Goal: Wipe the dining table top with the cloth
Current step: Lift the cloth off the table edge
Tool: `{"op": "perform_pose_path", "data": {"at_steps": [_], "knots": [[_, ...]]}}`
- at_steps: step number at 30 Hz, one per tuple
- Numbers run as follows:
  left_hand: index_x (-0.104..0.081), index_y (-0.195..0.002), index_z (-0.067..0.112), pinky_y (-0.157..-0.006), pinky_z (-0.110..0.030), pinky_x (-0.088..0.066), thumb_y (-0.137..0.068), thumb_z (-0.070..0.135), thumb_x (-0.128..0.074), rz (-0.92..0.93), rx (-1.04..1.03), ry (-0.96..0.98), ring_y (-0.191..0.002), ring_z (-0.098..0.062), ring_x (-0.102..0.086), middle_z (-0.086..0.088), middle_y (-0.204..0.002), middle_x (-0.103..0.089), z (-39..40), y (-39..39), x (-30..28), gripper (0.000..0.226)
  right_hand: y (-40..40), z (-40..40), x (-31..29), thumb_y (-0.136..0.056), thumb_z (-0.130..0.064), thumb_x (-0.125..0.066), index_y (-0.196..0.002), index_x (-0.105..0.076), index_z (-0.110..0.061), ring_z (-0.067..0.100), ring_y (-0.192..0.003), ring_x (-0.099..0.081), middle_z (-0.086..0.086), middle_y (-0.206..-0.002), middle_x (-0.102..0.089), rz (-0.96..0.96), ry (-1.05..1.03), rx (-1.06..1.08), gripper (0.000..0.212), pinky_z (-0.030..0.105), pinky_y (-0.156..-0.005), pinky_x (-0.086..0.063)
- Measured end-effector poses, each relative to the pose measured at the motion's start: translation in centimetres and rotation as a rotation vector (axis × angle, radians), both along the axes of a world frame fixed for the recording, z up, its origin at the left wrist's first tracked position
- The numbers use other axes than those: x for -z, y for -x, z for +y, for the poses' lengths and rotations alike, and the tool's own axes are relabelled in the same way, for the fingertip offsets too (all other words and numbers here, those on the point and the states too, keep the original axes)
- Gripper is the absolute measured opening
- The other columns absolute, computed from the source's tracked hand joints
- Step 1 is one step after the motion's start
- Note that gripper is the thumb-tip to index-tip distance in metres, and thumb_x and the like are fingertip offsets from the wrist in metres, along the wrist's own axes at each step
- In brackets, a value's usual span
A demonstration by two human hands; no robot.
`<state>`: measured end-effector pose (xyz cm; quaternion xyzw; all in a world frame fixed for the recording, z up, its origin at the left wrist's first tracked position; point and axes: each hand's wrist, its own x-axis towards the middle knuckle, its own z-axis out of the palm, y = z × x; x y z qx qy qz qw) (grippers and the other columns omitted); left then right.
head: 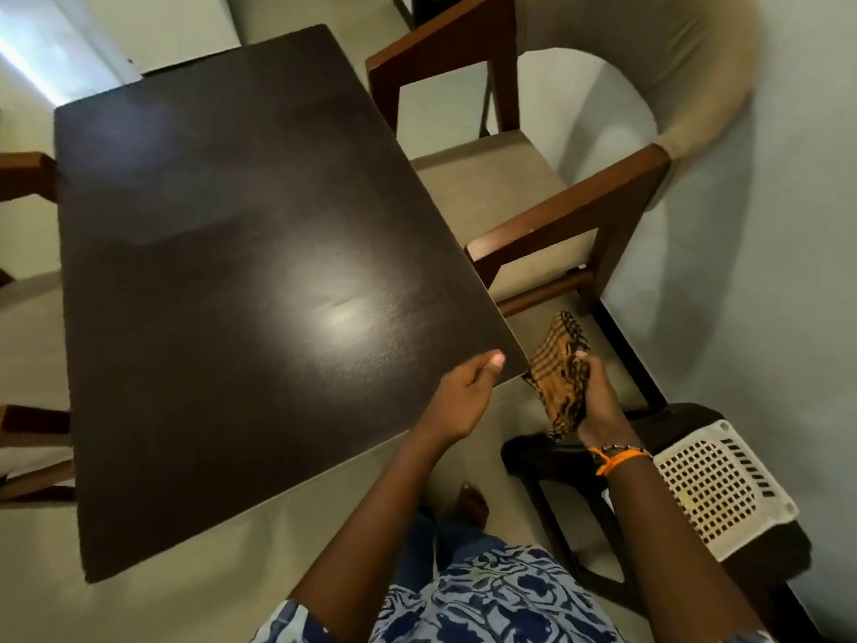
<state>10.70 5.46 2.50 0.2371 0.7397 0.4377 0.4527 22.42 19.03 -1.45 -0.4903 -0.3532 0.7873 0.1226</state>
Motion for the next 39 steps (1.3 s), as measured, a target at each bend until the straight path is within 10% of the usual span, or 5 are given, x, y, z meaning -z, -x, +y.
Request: {"op": "perform_pose_path", "data": {"at_steps": [9, 18, 25, 33, 39], "knots": [[-0.062, -0.109, 0.021, -0.091, -0.035, -0.051, -0.085, 0.027, -0.064, -0.541, 0.07, -0.04, -0.107, -0.021, -0.062, -0.003, -0.111, -0.067, 4.2, -0.6, 0.3, 0.024, -1.2, -4.5, -6.0, -0.102, -0.025, -0.028, -0.146, -0.03, -0.024, 0.005, -0.136, -0.034, -0.003, -0.153, -0.031, -0.031, -0.521, -0.173, 0.044, 0.024, -0.112, -0.03], [-0.053, -0.121, 0.008, -0.074, -0.03, -0.054, -0.088, 0.005, -0.053, -0.812, 0.192, 0.103, -0.098, -0.02, -0.061, -0.006, -0.106, -0.065, 7.6, -5.0, 2.2, 0.033, -8.5, -6.0, -3.0, -0.096, -0.031, -0.044, -0.113, -0.062, -0.009, 0.021, -0.089, -0.071, 0.009, -0.1, -0.073, 0.196, 0.234, 0.595, 0.033, 0.031, -0.066, -0.06], [-0.05, -0.125, 0.013, -0.082, -0.033, -0.047, -0.092, 0.004, -0.048, -0.46, 0.518, 0.329, -0.101, -0.019, -0.055, -0.007, -0.119, -0.058, 11.0, -11.7, 5.2, 0.034, -14.9, -6.1, 0.8, -0.087, 0.005, -0.053, -0.126, -0.048, -0.009, 0.025, -0.111, -0.055, 0.01, -0.123, -0.058, -0.138, -0.073, 0.791, 0.042, 0.041, -0.095, -0.047], [-0.037, -0.138, 0.015, -0.087, -0.033, -0.049, -0.092, -0.003, -0.047, -0.334, 0.684, 0.372, -0.106, -0.016, -0.053, -0.008, -0.132, -0.052, 15.9, -20.4, 10.8, 0.051, -23.1, -1.5, 7.2, -0.086, 0.008, -0.05, -0.127, -0.047, -0.014, 0.01, -0.094, -0.059, 0.002, -0.112, -0.058, -0.442, -0.111, 0.815, 0.047, 0.019, -0.068, -0.053], [-0.036, -0.139, 0.016, -0.095, -0.031, -0.046, -0.089, -0.003, -0.052, -0.209, 0.705, 0.404, -0.12, -0.018, -0.048, -0.009, -0.138, -0.048, 19.2, -25.1, 16.2, 0.056, -27.1, 2.4, 13.1, -0.087, 0.006, -0.047, -0.126, -0.05, -0.012, 0.019, -0.103, -0.054, 0.0, -0.107, -0.056, -0.537, -0.088, 0.733, 0.043, 0.037, -0.088, -0.051]]}}
